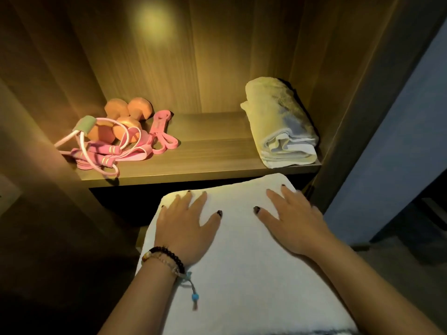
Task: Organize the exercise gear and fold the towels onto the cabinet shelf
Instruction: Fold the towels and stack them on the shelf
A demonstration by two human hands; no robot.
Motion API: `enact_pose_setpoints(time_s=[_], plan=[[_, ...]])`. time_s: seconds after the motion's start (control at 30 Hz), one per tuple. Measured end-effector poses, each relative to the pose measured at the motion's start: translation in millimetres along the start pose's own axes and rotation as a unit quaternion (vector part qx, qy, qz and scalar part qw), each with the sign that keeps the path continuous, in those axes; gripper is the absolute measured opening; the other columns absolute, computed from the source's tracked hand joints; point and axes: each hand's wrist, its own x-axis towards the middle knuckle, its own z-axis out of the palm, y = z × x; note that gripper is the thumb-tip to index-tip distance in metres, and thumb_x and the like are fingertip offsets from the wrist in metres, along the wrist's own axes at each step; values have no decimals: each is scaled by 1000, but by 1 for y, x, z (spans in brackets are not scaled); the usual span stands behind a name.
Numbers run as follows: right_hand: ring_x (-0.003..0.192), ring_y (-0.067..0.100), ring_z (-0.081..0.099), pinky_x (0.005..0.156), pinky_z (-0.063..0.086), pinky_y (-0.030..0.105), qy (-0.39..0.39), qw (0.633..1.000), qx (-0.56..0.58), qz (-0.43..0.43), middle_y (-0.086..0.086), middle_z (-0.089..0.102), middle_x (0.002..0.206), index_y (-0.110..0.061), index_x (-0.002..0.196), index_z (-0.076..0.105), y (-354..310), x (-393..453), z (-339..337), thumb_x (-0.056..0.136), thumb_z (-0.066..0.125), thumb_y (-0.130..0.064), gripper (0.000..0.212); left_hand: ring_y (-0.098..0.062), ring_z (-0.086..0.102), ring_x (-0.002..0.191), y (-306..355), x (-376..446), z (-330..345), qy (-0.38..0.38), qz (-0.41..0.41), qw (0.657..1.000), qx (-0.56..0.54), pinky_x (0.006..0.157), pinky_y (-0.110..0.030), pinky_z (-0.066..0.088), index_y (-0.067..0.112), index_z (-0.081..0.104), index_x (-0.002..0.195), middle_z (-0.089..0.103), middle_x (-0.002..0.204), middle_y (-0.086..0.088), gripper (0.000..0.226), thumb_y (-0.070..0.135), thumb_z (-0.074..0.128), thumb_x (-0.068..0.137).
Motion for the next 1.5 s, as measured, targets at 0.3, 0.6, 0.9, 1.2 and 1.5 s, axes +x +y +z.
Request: enact_pose_setpoints(time_s=[0.3, 0.6, 0.9, 1.2, 1.5], plan=[[107, 25, 54, 79, 49, 38, -57, 909, 388, 138, 0, 39, 143, -40, 147, 25, 31, 6, -38, 79, 71, -47, 82, -28, 42, 131, -29, -13, -9, -56, -230, 894, -380, 108, -47, 36, 25, 24, 151, 39, 149, -4, 103, 77, 59, 69], [93, 37, 69, 94, 48, 51, -196, 674, 689, 181, 22, 68, 114, -10, 121, 60, 63, -15, -42, 52, 81, -23, 73, -33, 71, 80, -66, -31, -17, -225, -227, 624, -713, 71, -41, 59, 3, 71, 109, 70, 104, -22, 43, 33, 59, 81], [95, 35, 65, 80, 55, 47, -89, 863, 494, 51, 14, 68, 103, -25, 110, 59, -10, -12, -107, 55, 75, -22, 57, -47, 56, 117, -29, -16, -43, -221, -35, 622, -751, 91, -61, 49, 24, 51, 134, 57, 131, -23, 51, 15, 60, 84], [64, 14, 54, 57, 48, 23, -155, 847, 491, -134, 8, 54, 87, -7, 114, 59, -118, -22, -65, 90, 50, -10, 25, -28, 66, 99, -1, -24, -31, -175, -17, 537, -825, 88, -40, 53, 12, 68, 120, 67, 111, -16, 58, 57, 56, 85], [94, 16, 69, 78, 56, 22, -80, 768, 624, -115, 6, 72, 103, -13, 106, 71, -100, -11, -32, 86, 48, 12, 40, -29, 69, 84, -15, -25, -9, -153, -72, 495, -852, 78, -40, 57, 8, 76, 96, 69, 100, -17, 35, 19, 65, 66]])
